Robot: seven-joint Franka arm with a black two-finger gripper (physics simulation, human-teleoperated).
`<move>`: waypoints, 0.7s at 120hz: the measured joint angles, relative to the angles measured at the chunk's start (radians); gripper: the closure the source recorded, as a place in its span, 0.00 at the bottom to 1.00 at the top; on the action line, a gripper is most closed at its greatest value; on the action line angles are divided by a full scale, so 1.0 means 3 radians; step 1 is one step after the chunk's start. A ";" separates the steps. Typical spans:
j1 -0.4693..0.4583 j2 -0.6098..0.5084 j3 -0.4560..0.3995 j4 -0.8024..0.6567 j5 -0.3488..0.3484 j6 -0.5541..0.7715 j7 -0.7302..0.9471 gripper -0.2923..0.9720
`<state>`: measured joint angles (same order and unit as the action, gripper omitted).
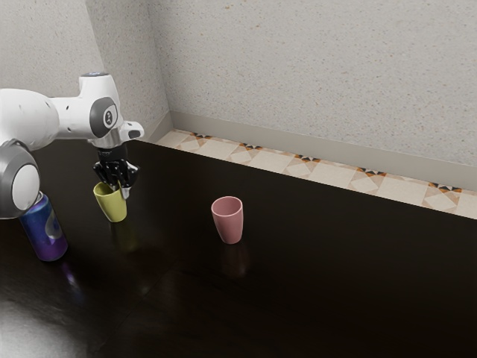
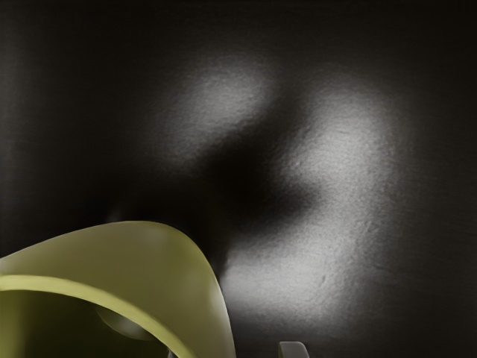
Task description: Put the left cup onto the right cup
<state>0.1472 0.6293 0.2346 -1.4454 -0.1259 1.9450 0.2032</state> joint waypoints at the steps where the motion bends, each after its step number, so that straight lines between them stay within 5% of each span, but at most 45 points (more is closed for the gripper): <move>1: 0.0000 0.0000 0.0000 0.0000 0.0000 0.0000 0.0000 0.74; 84: -0.0172 -0.0378 0.0103 -0.0106 0.0077 -0.0003 0.0008 0.84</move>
<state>0.0956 0.5160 0.2656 -1.4773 -0.1028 1.9440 0.2055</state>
